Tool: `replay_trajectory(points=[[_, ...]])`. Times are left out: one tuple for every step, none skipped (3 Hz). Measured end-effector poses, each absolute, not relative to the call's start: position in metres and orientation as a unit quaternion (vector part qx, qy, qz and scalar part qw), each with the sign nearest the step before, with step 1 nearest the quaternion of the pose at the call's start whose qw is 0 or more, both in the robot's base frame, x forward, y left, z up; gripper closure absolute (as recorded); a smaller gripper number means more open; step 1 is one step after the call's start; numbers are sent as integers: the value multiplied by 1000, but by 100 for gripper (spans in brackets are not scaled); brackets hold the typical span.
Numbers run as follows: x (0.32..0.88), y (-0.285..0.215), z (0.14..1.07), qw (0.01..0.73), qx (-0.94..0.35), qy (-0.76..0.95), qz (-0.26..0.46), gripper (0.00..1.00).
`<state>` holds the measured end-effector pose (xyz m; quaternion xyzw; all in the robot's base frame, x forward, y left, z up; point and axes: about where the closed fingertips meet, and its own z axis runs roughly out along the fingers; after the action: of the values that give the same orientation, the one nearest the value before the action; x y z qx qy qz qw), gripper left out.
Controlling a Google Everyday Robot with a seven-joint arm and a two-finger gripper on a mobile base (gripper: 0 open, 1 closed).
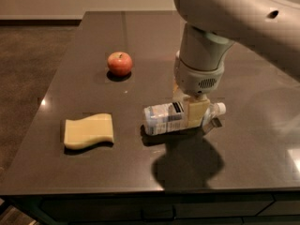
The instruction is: Move blue plastic bottle near sponge
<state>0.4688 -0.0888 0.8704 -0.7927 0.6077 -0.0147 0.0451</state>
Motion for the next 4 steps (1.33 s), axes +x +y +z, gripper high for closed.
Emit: replay_trajectory(points=[[462, -71, 870, 43, -803, 594, -14, 100], [460, -54, 871, 44, -808, 588, -10, 100], [460, -40, 871, 46, -808, 587, -8, 83], [461, -32, 869, 50, -807, 589, -9, 59]])
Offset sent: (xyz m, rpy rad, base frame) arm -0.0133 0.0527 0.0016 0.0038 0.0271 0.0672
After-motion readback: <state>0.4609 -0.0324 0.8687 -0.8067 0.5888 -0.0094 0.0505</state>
